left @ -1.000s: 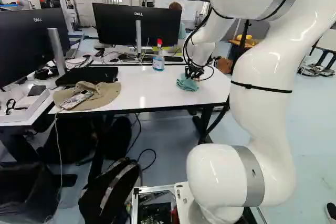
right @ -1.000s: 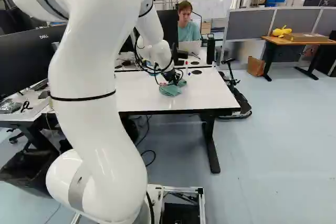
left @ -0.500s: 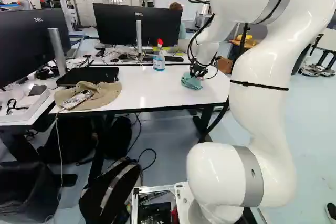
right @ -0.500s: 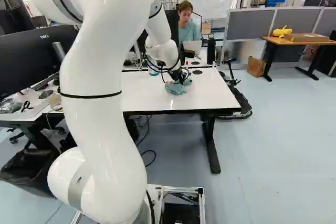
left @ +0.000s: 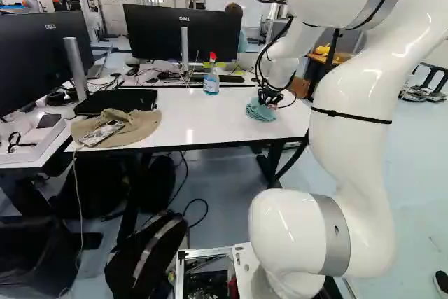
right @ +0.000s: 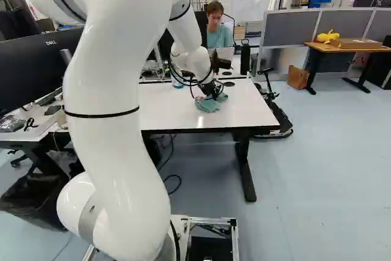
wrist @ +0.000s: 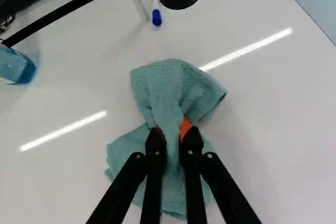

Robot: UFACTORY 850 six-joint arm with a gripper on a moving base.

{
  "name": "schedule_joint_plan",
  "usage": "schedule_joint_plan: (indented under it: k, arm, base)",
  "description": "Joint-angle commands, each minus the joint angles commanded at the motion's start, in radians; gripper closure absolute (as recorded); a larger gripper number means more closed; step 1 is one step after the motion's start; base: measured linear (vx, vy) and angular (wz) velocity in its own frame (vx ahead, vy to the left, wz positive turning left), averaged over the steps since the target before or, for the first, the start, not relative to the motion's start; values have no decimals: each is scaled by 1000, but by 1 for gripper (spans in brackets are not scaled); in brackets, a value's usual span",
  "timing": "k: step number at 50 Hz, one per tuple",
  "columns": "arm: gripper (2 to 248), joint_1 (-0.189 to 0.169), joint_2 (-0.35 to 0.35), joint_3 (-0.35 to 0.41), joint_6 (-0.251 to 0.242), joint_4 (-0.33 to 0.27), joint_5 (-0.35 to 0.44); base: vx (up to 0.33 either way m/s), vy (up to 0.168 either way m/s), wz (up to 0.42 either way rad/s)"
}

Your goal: Clean the table with the green towel

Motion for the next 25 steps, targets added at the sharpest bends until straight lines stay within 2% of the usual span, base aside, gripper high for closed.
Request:
schedule_joint_plan:
  k: [25]
  arm:
    - [204,67,70,87,0,0,0]
  base:
    - [0,0,0]
